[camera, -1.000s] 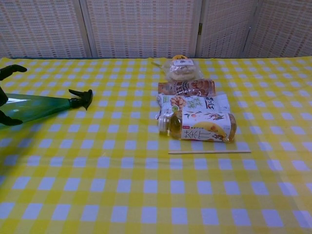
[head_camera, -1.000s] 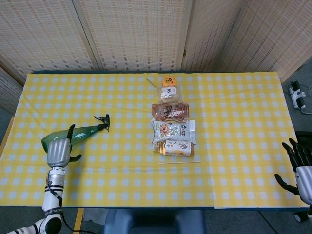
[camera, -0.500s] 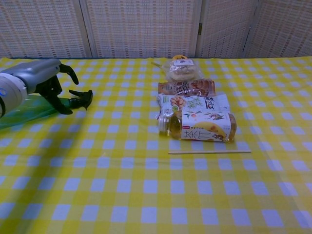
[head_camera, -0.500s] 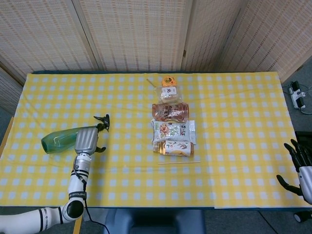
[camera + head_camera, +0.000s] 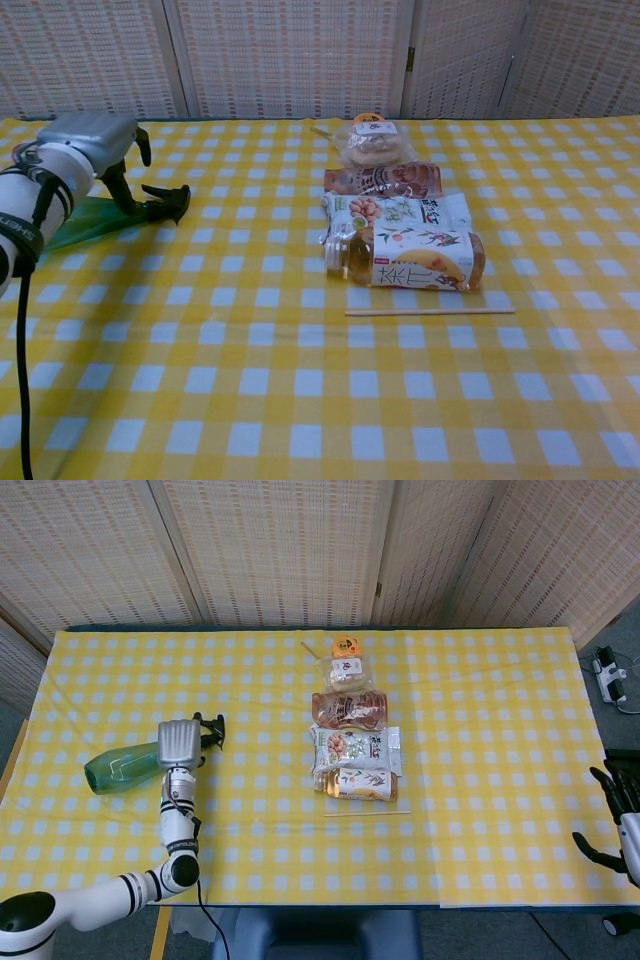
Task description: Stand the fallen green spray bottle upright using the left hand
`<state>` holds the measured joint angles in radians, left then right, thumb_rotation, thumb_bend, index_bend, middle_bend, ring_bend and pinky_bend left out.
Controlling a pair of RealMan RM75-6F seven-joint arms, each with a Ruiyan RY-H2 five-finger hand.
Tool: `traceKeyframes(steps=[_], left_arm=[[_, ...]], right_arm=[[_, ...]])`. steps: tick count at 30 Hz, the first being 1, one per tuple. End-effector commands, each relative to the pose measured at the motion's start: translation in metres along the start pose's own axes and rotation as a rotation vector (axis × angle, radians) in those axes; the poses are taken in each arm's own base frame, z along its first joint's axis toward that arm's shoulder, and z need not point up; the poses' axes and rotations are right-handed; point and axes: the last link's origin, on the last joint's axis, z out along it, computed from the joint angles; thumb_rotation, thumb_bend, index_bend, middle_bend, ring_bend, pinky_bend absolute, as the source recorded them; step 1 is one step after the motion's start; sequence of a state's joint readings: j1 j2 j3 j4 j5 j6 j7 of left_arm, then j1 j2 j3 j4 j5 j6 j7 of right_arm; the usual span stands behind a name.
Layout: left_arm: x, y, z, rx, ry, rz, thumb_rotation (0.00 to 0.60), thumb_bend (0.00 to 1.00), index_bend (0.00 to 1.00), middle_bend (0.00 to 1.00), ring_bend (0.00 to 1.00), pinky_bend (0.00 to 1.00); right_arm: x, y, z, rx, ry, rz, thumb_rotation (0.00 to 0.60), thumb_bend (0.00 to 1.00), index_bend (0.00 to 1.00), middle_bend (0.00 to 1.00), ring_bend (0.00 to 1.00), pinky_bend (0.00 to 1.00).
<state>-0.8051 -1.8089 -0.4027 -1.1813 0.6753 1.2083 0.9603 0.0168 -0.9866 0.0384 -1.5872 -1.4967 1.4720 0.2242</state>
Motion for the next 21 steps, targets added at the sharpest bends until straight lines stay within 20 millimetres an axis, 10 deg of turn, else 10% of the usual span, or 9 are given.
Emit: traceKeyframes(steps=[1,21], left_arm=[[-0.007,0.007,0.012,0.025,-0.075,0.025,0.600,0.21,0.38,1.00,1.00,1.00],[-0.025,0.005,0.037,0.095,-0.201,0.090,0.600,0.38,0.42,1.00,1.00,1.00]], right_arm=[[-0.001,0.001,0.001,-0.002,-0.007,0.000,0.600,0.31,0.00,0.00,0.00,0.00],[0.003,0.004,0.003,-0.014,0.016,0.004,0.600,0.31,0.00,0.00,0.00,0.00]])
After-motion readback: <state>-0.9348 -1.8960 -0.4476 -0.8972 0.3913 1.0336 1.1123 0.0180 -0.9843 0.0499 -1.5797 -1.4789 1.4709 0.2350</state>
